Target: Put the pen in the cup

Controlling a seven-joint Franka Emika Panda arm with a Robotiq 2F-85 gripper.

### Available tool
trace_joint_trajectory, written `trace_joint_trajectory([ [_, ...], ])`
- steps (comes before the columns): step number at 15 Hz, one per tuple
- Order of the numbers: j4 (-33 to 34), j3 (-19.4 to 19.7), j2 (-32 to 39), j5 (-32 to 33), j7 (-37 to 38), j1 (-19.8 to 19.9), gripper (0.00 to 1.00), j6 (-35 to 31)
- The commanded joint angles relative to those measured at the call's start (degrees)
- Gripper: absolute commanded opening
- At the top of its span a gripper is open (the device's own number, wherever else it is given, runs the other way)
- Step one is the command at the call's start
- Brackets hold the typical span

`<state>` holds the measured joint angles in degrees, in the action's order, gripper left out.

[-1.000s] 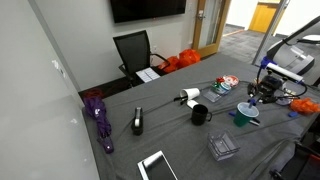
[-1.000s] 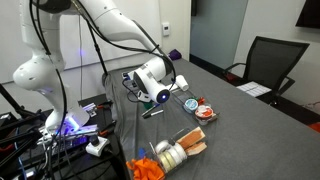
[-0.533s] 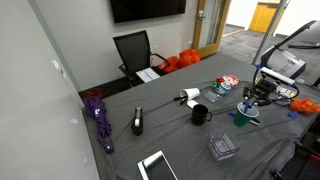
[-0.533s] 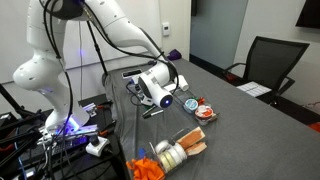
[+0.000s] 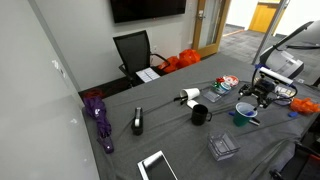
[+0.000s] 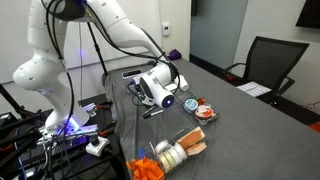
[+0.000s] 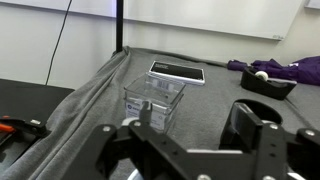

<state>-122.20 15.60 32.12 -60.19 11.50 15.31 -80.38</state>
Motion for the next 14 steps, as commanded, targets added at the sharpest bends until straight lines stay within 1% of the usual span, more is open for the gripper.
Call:
trace_joint_trajectory([
  [1,-2.2,1.3,-3.4,-2.1,-3.5,0.5,1.0,-3.1],
  [5,-5.7,0.3,-4.2,-5.4,-7.5,-1.2,1.0,-8.5],
  [8,-8.0,0.3,-5.3,-7.7,-10.8,-2.3,1.0,-14.3],
  [11,-9.7,0.2,-6.6,-8.8,-12.2,-3.2,1.0,-18.7],
  [14,-10.8,-0.3,-7.5,-9.8,-13.3,-3.4,1.0,-21.0],
])
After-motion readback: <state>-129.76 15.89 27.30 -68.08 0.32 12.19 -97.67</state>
